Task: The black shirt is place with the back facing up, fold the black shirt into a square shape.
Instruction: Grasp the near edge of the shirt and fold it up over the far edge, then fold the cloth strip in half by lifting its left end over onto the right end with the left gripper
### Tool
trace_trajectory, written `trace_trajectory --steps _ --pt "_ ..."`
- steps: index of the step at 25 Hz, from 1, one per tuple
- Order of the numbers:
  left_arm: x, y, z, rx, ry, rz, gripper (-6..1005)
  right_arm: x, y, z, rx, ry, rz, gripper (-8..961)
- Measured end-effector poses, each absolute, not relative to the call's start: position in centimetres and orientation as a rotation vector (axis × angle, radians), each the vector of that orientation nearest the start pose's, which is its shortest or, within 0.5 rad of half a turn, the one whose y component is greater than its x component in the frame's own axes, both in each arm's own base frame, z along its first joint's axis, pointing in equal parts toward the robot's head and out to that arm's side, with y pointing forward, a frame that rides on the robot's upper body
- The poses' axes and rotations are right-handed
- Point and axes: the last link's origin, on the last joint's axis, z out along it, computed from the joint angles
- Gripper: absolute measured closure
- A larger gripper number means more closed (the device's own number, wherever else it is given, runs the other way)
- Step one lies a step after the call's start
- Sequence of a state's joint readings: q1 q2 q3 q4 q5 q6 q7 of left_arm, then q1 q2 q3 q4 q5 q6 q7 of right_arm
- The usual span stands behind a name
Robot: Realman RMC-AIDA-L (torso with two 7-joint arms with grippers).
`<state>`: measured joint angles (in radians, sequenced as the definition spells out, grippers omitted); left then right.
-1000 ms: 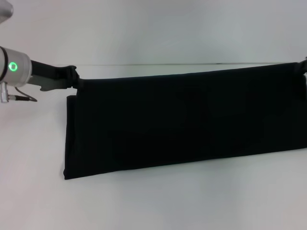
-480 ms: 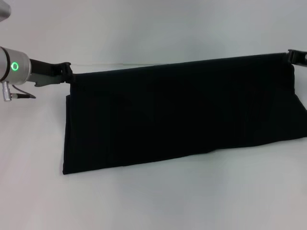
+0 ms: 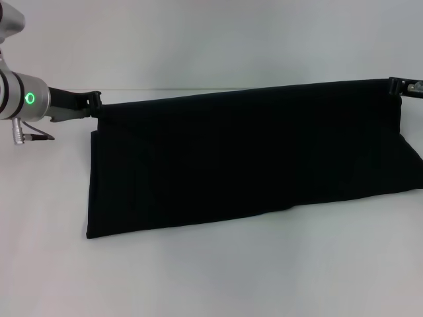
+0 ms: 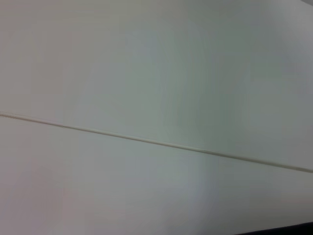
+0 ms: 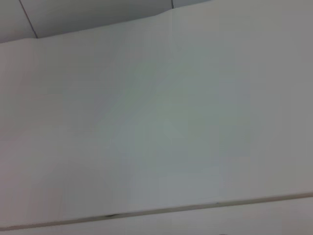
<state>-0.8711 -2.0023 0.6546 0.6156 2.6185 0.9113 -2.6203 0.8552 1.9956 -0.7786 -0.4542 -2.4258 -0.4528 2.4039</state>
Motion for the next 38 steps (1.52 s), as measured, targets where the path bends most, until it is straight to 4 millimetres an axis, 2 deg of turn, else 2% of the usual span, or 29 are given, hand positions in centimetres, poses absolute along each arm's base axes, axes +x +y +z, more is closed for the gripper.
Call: trace_trajectory --steps 14,19,24,31,35,38 --pt "-25.6 46.7 2.8 -1.875 -1.487 -0.218 997 28.3 48.4 4.5 -1.707 1.218 0.272 913" --pt "-25.7 46.8 2.8 -1.869 -1.485 -0.22 998 28.4 48.4 3.8 -1.712 1.199 0.239 914" --pt "-25.6 46.7 2.7 -1.88 -1.479 -0.224 998 28.3 48.7 4.3 -1.715 1.183 0.235 854" --pt "-24.2 46.6 2.1 -1.917 -1.493 -0.265 983 27.8 49.6 6.4 -1.731 1.131 0.208 759" --pt "-23.7 46.1 2.5 -1.935 -1.527 -0.313 831 27.9 49.2 7.6 -1.724 1.167 0.251 670" --pt "-24.2 45.3 3.6 -1.941 -1.6 -0.385 716 28.3 48.2 8.1 -1.743 1.222 0.286 603"
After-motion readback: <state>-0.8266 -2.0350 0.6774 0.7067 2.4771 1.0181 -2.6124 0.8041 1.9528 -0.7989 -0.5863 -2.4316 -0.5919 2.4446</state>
